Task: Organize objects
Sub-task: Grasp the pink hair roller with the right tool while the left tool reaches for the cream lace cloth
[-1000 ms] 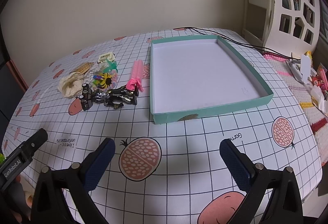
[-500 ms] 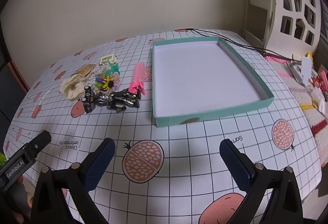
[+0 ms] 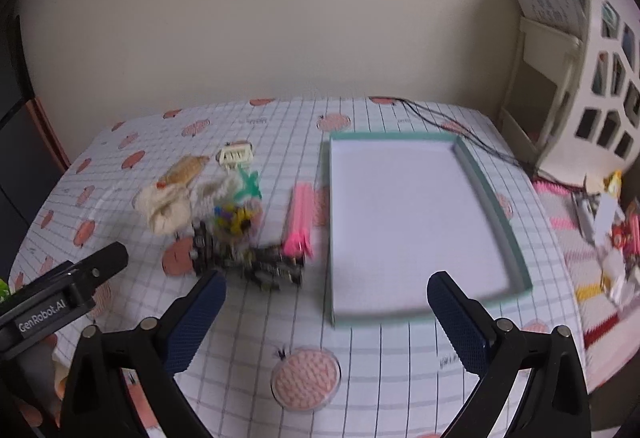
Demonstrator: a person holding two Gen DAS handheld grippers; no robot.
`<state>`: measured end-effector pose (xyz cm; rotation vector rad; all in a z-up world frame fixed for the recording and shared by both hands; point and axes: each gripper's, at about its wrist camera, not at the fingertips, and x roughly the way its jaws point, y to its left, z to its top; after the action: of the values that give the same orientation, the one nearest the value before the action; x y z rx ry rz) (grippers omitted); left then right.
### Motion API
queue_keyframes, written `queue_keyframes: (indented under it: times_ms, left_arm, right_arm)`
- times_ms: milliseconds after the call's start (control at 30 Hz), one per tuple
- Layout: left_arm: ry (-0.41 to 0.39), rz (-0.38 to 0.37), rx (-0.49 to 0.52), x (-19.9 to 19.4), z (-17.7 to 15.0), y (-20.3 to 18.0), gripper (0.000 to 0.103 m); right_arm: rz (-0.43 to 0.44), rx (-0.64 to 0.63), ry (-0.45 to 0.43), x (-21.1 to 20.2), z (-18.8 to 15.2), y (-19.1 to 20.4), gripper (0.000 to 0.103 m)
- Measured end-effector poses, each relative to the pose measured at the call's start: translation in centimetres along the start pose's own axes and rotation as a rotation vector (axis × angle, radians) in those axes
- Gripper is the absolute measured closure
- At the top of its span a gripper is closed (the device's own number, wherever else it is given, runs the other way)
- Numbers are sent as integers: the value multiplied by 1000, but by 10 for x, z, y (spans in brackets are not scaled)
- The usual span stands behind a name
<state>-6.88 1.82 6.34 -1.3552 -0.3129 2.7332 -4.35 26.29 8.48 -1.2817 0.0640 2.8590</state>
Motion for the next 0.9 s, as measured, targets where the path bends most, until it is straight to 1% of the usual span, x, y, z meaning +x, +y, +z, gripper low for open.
queue_keyframes:
  times_ms: [133, 200, 300, 367, 467, 533, 600, 700, 800, 900]
  left_arm:
    - [55, 15, -25, 25, 35, -6, 0]
    - [89, 19, -36, 43, 58, -10, 0]
    - [110, 37, -34, 65, 82, -17, 1]
    - [110, 31, -39, 77, 93, -20, 2]
    - [111, 34, -66, 84, 100, -19, 4]
    - [116, 5, -98, 86, 98, -18, 4]
    - [132, -10, -115, 90, 92, -17, 5]
    - [149, 25, -113, 93, 84, -13, 8]
    - [150, 18, -127, 94, 81, -6, 8]
    - [149, 49, -109, 99, 80, -1, 10]
  right_arm:
    - [2, -23, 4, 19, 45, 6, 1]
    - [9, -43, 14, 38, 69, 10, 3]
    - [47, -55, 17, 61, 94, 12, 5]
    - [52, -62, 12, 72, 105, 15, 7]
    - [45, -91, 3, 72, 104, 15, 8]
    - [55, -98, 0, 71, 98, 14, 8]
    - [65, -107, 19, 73, 92, 14, 10]
    - [54, -132, 51, 80, 80, 18, 14]
    - [63, -148, 80, 86, 70, 21, 17]
    - [66, -176, 110, 95, 64, 27, 23]
